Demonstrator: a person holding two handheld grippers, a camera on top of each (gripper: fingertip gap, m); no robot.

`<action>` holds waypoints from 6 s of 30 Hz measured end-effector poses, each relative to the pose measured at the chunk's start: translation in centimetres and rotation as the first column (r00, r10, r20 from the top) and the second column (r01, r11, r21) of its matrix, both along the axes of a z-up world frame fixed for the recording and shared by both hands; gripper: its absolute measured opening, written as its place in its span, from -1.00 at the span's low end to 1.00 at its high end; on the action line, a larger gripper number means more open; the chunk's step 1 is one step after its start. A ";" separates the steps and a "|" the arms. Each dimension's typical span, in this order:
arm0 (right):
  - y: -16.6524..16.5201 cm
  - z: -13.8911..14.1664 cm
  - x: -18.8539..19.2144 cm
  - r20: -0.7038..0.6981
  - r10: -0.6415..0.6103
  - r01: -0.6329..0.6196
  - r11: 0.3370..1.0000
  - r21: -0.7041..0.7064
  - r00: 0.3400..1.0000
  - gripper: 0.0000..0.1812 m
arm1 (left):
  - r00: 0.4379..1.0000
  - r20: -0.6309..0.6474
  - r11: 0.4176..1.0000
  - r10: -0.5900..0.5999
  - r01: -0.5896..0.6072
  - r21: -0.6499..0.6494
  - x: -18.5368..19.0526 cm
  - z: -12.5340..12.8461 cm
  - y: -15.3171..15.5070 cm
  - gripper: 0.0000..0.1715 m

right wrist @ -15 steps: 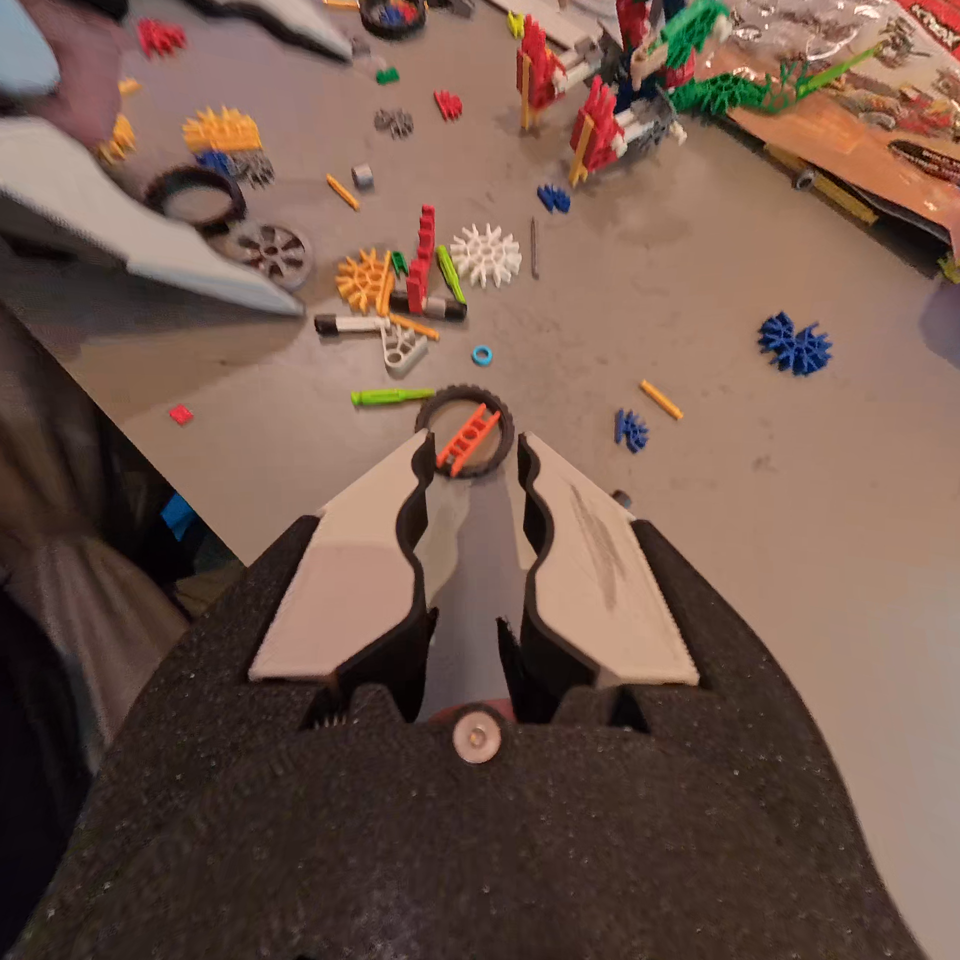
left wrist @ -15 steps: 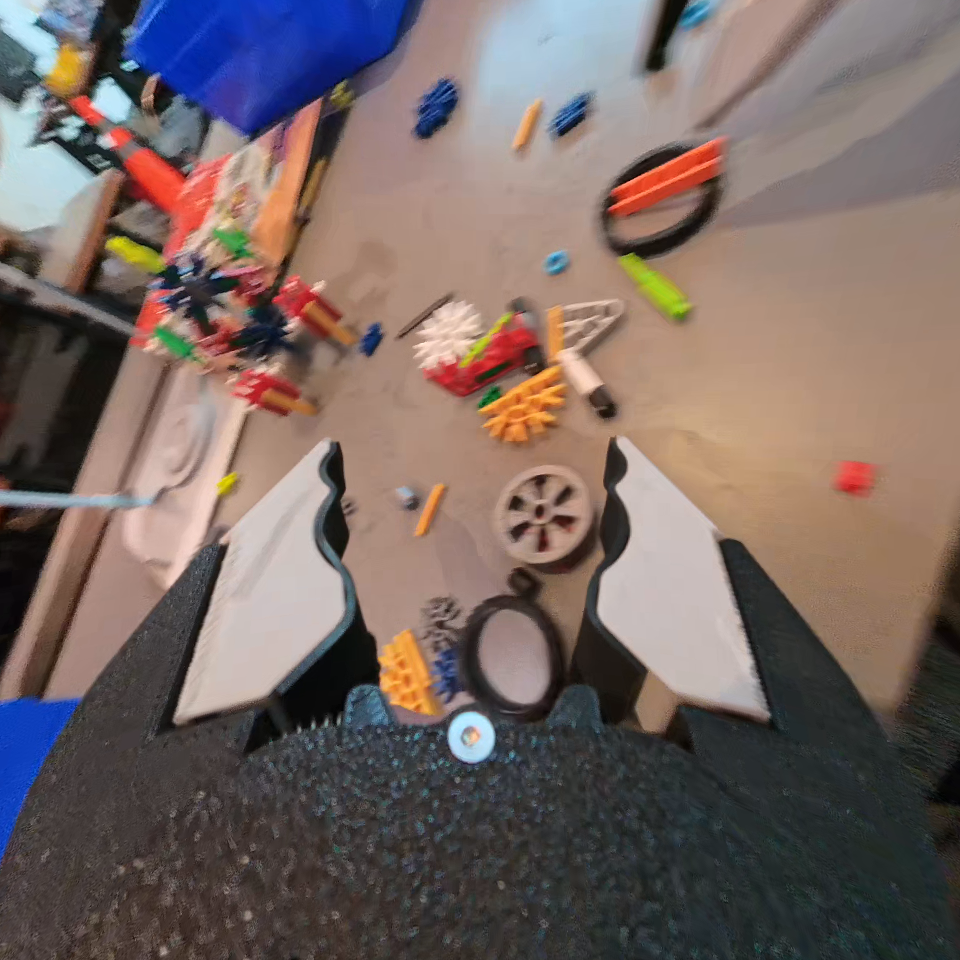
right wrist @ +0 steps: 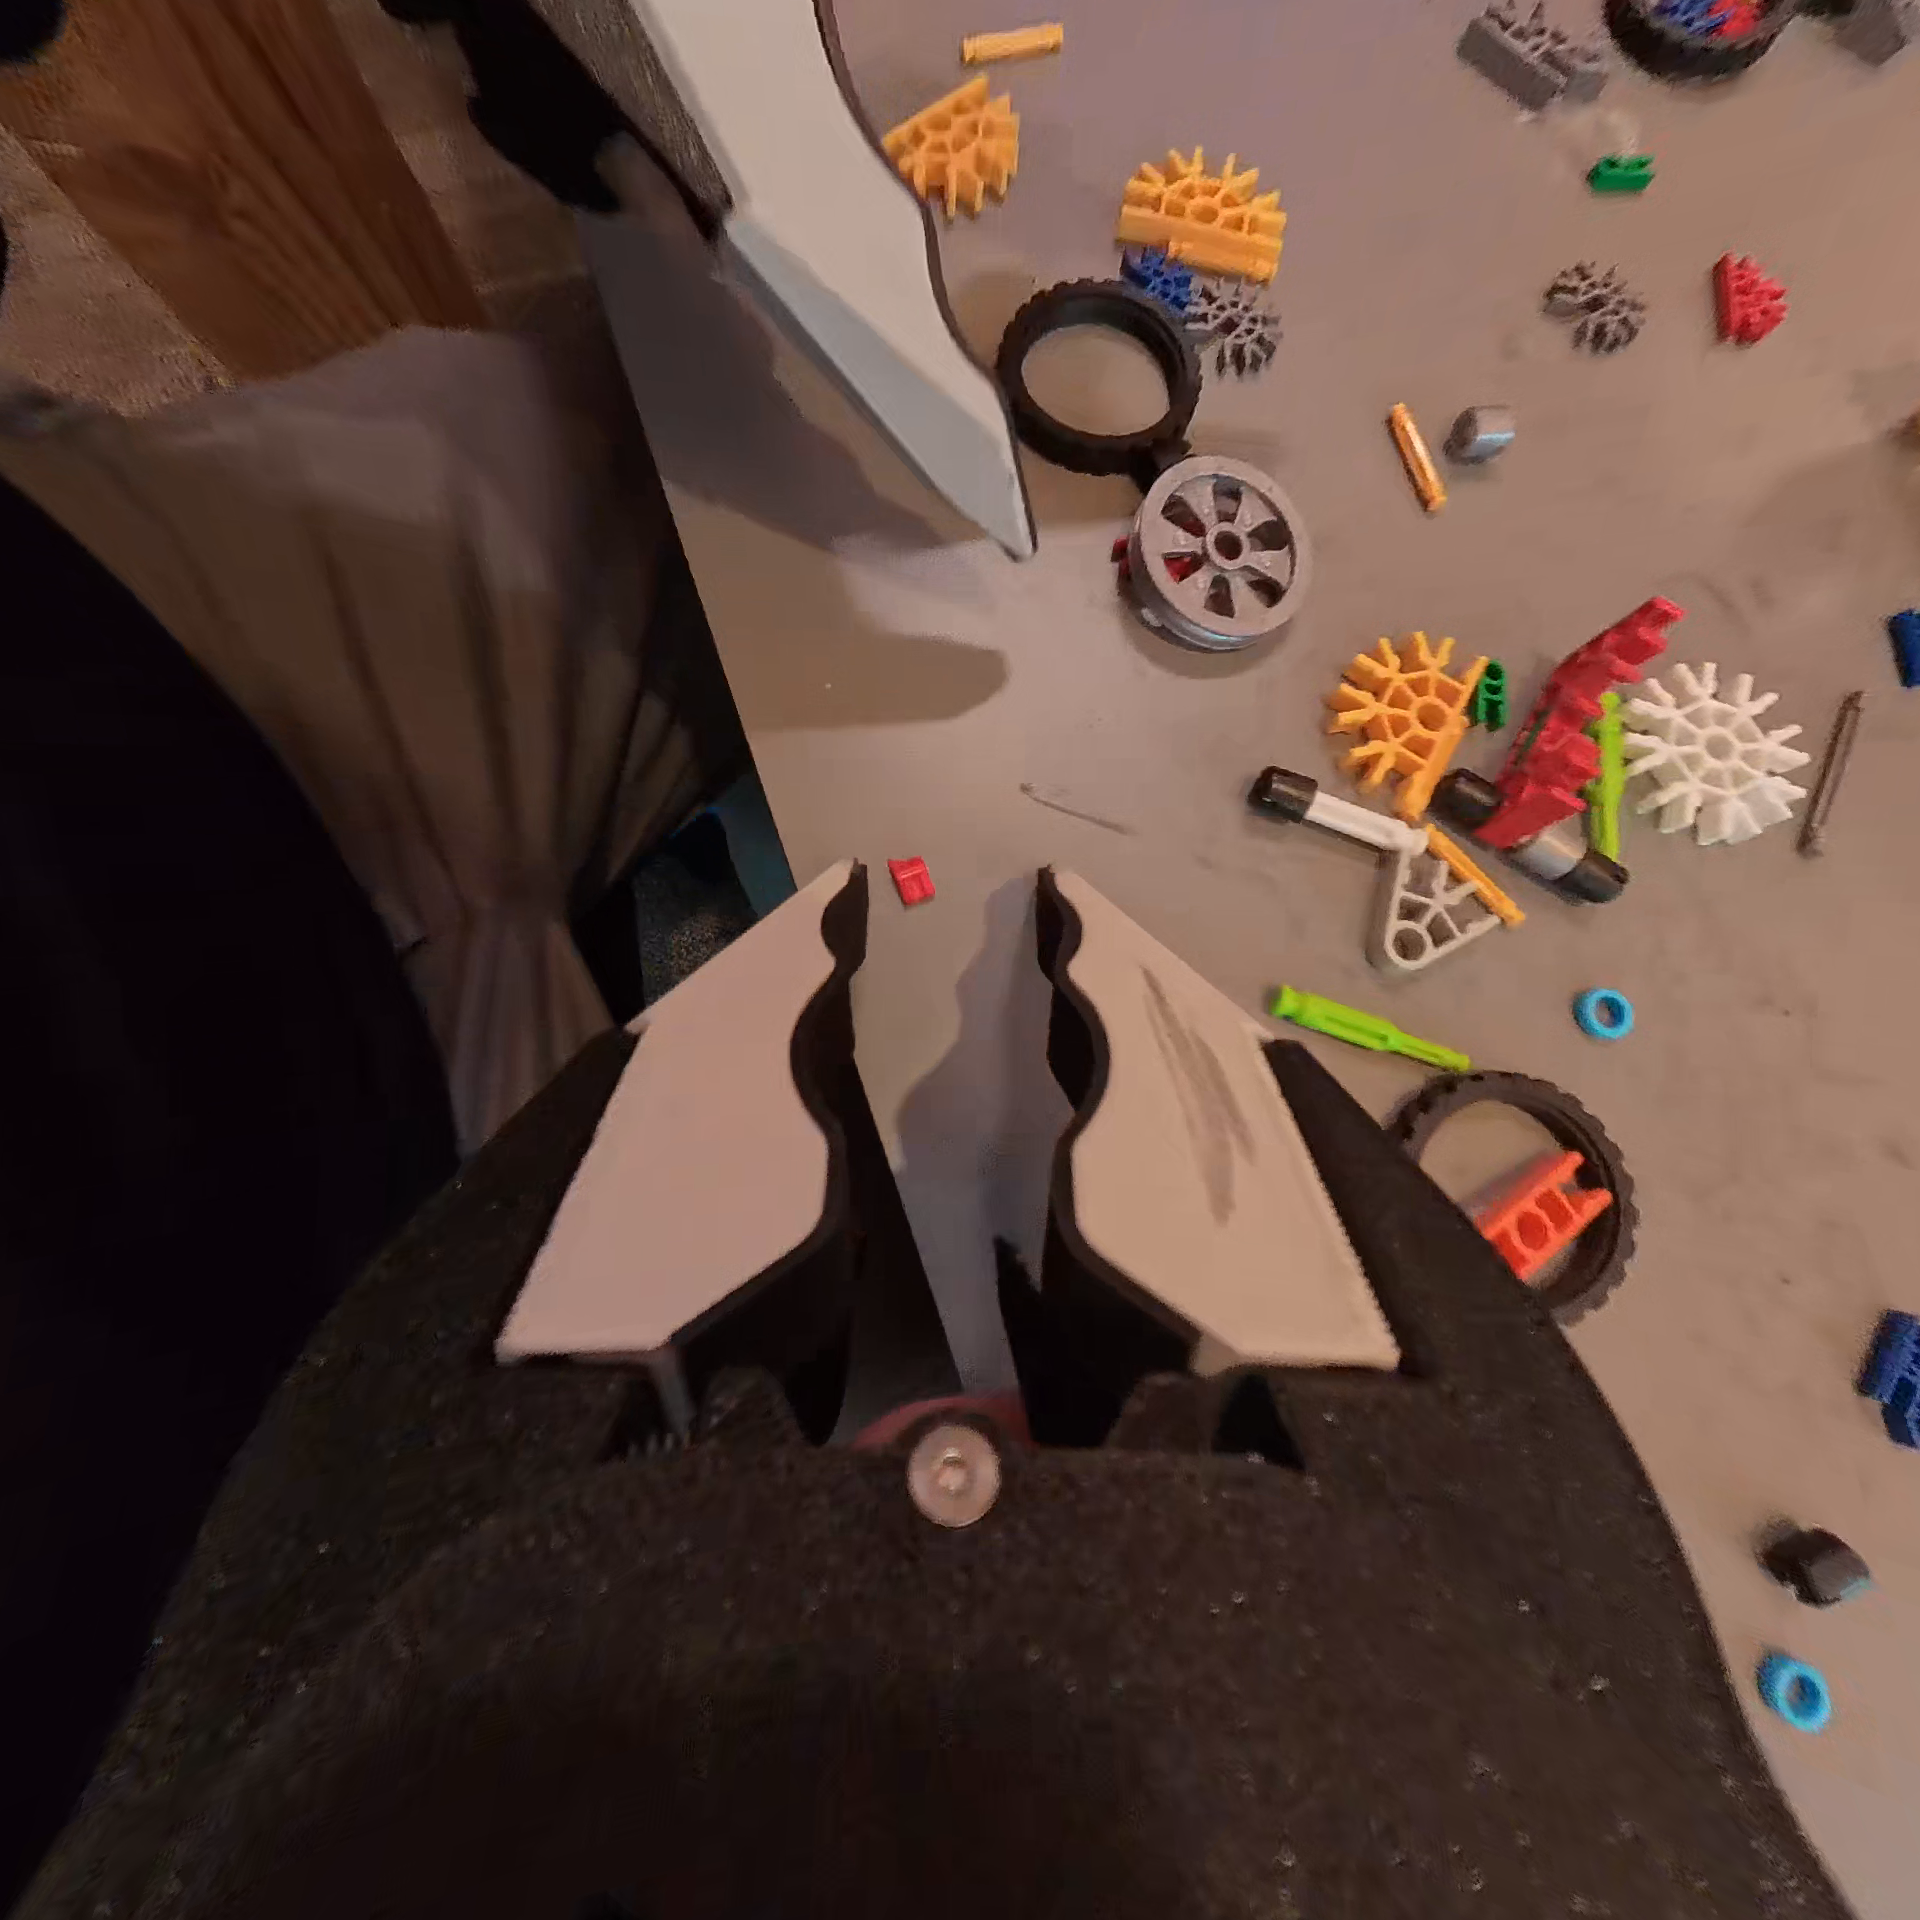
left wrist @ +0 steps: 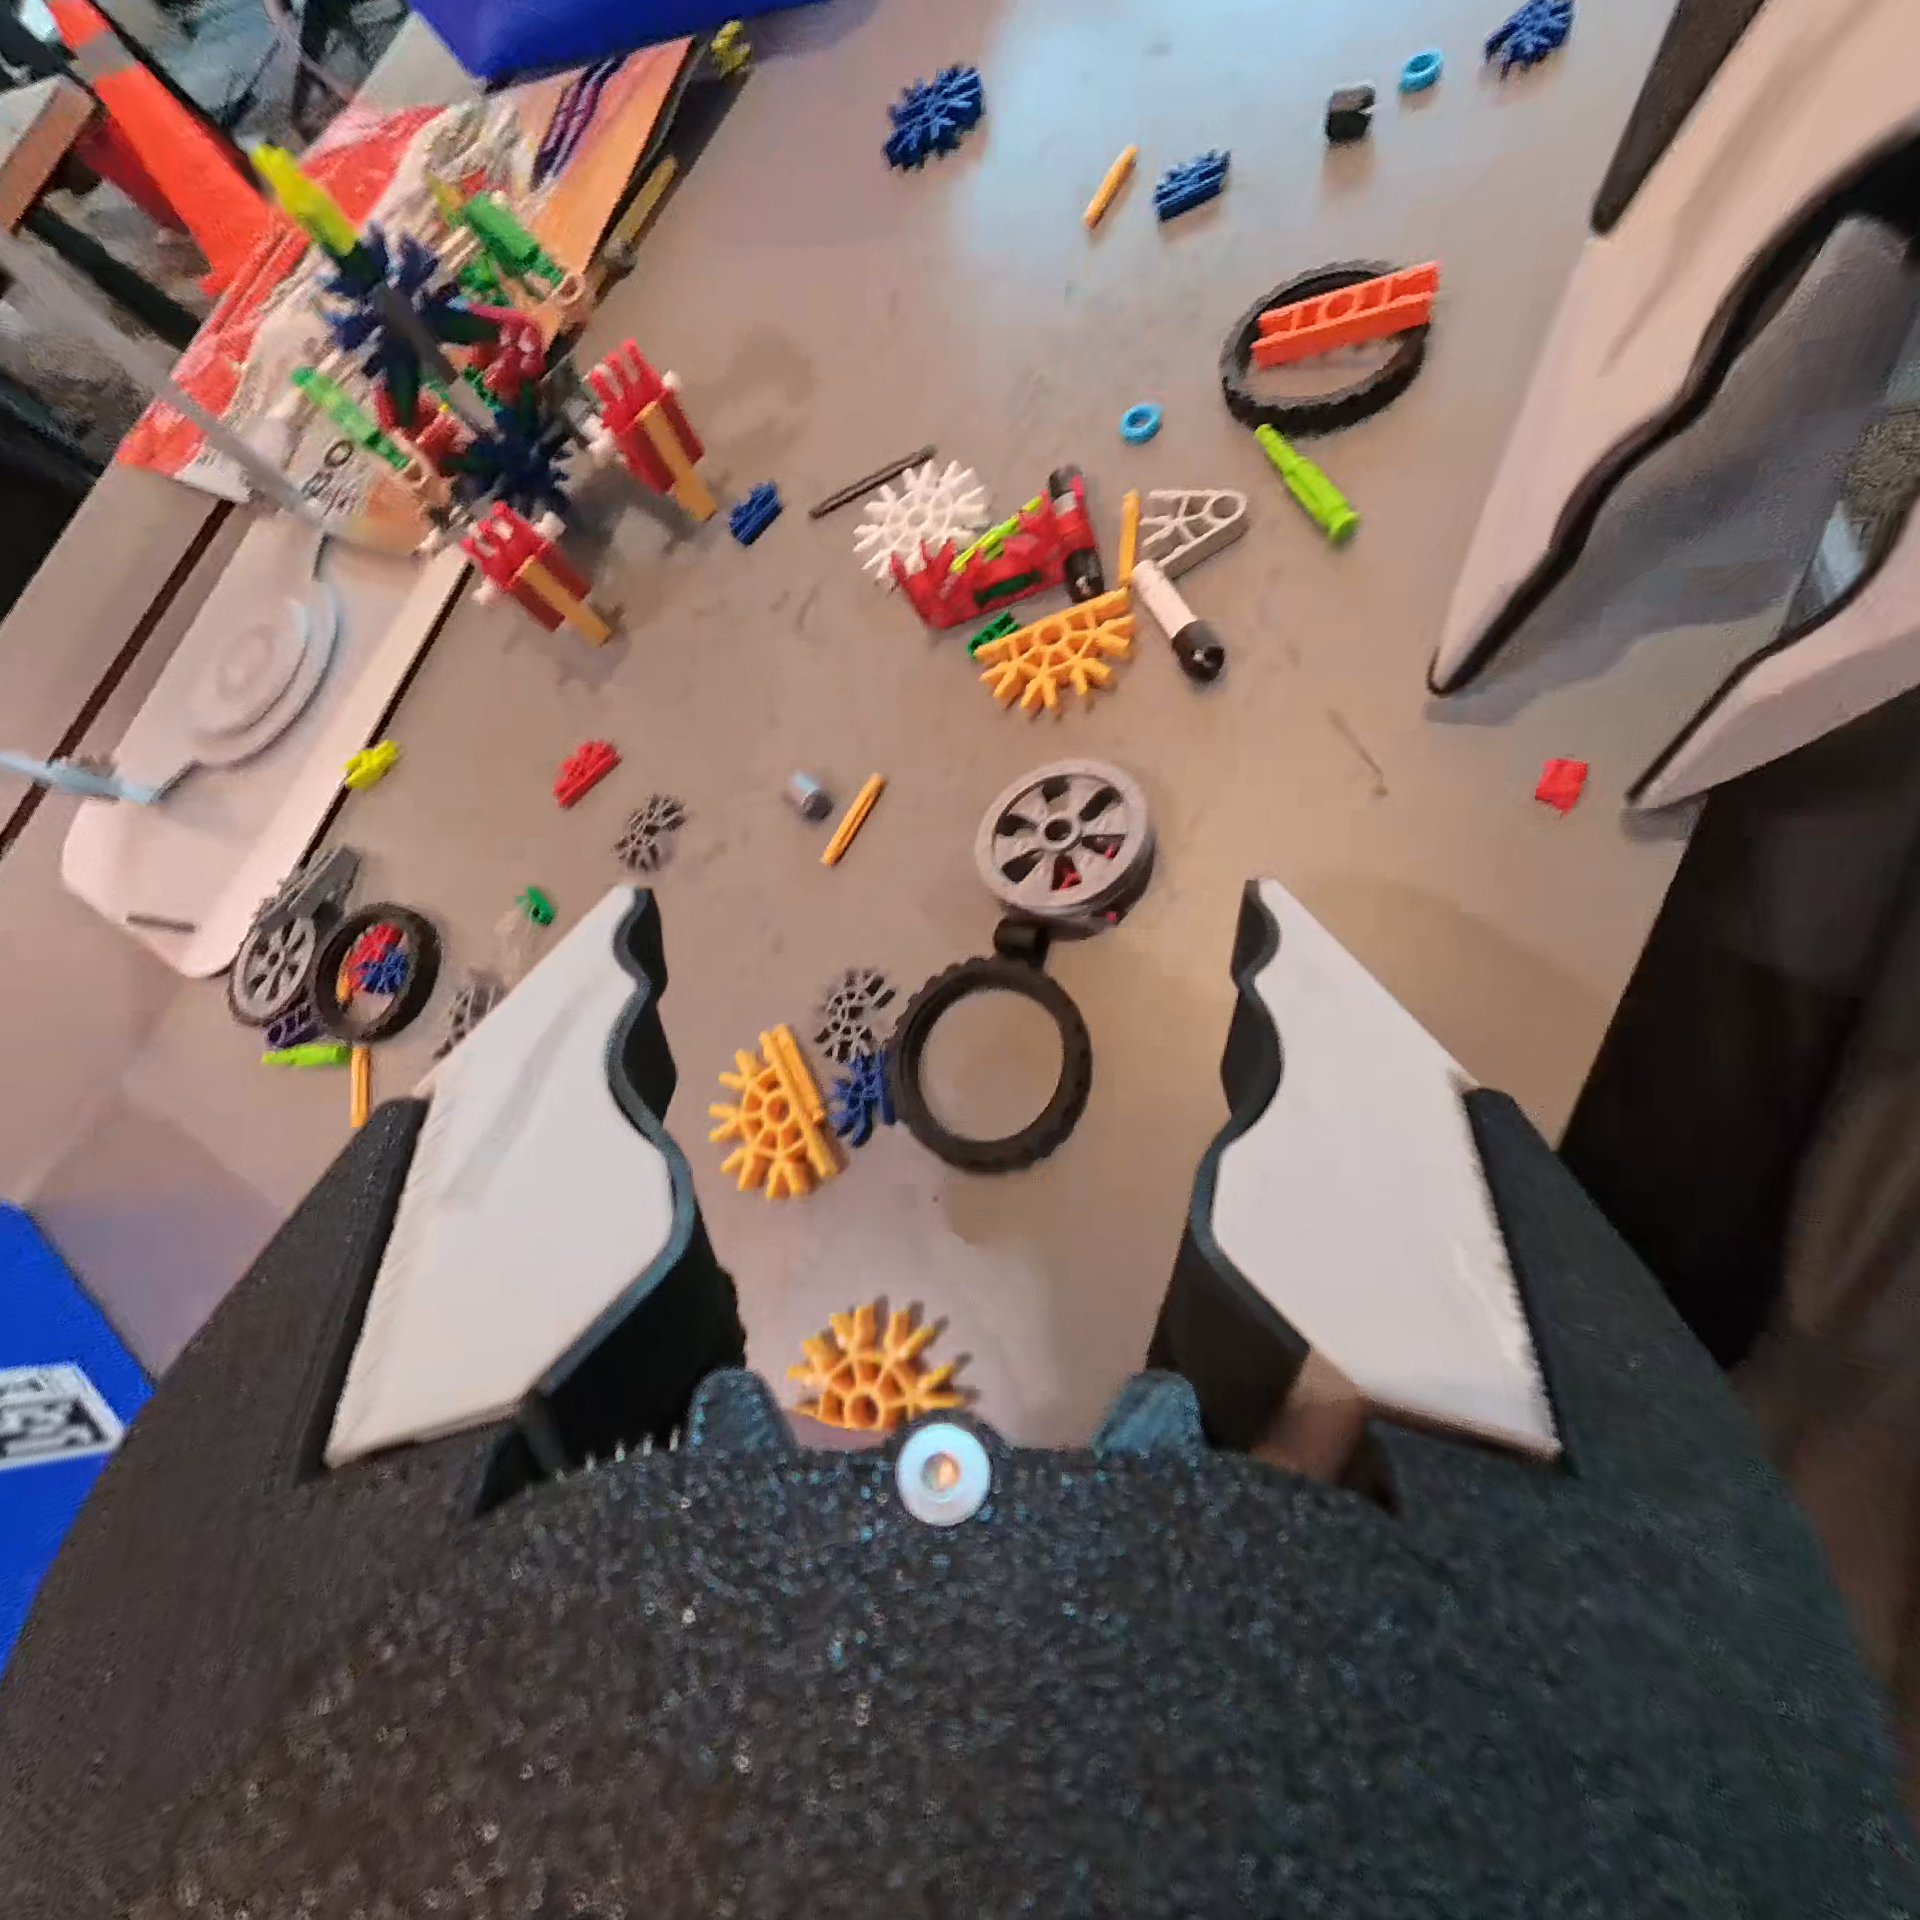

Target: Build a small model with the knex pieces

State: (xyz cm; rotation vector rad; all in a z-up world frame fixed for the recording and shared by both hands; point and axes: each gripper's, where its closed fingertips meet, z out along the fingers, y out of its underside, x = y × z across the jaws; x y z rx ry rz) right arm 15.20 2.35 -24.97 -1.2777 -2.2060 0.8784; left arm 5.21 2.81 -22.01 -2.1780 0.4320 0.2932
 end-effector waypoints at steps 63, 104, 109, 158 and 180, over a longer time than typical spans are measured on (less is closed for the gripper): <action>-21.1 -9.0 24.8 -0.095 -0.373 0.308 0.863 -0.401 0.923 -0.38 | 0.713 -0.518 0.844 0.473 -0.198 0.499 -7.0 3.8 -2.5 0.03; -21.2 -54.8 70.4 0.724 -0.677 0.916 -0.363 -0.173 -0.131 -0.74 | 0.619 -0.602 0.856 0.504 -0.263 0.446 -8.1 2.8 -2.1 -0.21; -28.5 -65.3 77.1 0.828 -0.462 0.859 -0.511 0.043 -0.317 -0.77 | 0.610 -0.608 0.855 0.507 -0.272 0.441 -8.2 2.8 -2.1 -0.23; -24.3 -57.8 68.9 0.620 -0.776 0.973 -0.216 -0.083 -0.119 -0.90 | 0.589 -0.616 0.848 0.523 -0.291 0.442 -8.3 2.8 -1.7 -0.22; -4.1 -6.1 25.4 -0.431 -0.669 0.697 0.707 -0.120 0.605 -0.90 | 0.665 -0.550 0.844 0.505 -0.247 0.476 -7.8 3.3 -1.7 -0.05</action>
